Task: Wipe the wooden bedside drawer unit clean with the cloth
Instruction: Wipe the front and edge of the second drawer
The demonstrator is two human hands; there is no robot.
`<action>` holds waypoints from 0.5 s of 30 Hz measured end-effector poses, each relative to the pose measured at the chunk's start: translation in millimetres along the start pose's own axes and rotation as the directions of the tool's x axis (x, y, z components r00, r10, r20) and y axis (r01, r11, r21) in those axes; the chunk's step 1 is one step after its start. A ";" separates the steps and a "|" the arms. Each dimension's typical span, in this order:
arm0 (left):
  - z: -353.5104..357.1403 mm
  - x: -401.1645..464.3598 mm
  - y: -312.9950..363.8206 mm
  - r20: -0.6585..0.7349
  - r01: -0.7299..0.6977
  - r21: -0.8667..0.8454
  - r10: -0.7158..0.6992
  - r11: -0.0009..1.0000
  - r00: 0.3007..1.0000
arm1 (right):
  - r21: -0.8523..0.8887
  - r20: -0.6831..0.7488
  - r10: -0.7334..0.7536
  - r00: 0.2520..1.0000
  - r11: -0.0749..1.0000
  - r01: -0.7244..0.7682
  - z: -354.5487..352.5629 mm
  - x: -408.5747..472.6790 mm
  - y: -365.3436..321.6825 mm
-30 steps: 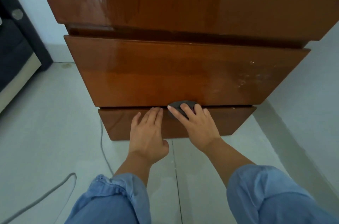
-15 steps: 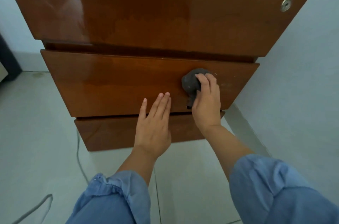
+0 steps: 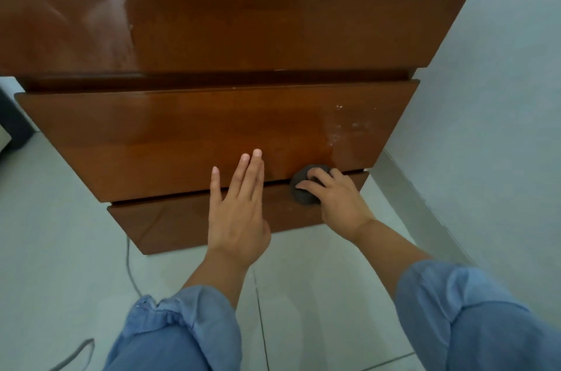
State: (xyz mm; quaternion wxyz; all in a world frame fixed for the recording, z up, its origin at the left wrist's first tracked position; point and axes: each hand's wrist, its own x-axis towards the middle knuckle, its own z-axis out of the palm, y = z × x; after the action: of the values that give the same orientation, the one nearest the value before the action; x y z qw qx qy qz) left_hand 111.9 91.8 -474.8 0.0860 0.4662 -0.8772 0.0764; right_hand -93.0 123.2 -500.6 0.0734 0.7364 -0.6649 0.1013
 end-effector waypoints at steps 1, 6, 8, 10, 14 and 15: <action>-2.8 -0.3 3.3 -0.022 0.011 -0.009 -0.012 1.000 1.000 | 0.110 -0.139 0.086 0.986 0.991 -0.071 -3.7 -5.0 -5.1; -28.5 10.1 17.2 -0.254 -0.077 -0.039 0.065 0.996 0.965 | 0.659 -0.592 0.672 0.445 0.721 -0.212 -48.8 21.0 -32.5; -42.9 23.1 19.3 -0.332 -0.113 -0.017 0.101 0.994 0.938 | 0.763 -0.479 0.793 0.377 0.589 -0.268 -62.4 51.8 -48.6; -53.2 33.8 15.9 -0.347 -0.097 0.005 0.092 0.995 0.933 | 0.803 -0.343 0.868 0.358 0.469 -0.368 -62.8 78.0 -63.4; -53.1 45.9 5.1 -0.292 -0.110 0.075 0.128 0.991 0.948 | 0.778 -0.367 0.910 0.194 0.415 -0.472 -49.6 98.7 -61.4; -49.7 46.0 3.3 -0.279 -0.125 0.101 0.149 0.987 0.949 | 0.769 -0.385 0.905 0.179 0.423 -0.480 -46.6 100.1 -58.9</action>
State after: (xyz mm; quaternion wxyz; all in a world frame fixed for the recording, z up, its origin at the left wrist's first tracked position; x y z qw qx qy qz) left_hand 87.8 67.2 -416.4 0.1871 0.3913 -0.8819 0.1847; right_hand -27.3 44.1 -429.2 0.1069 0.1931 -0.7775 0.5888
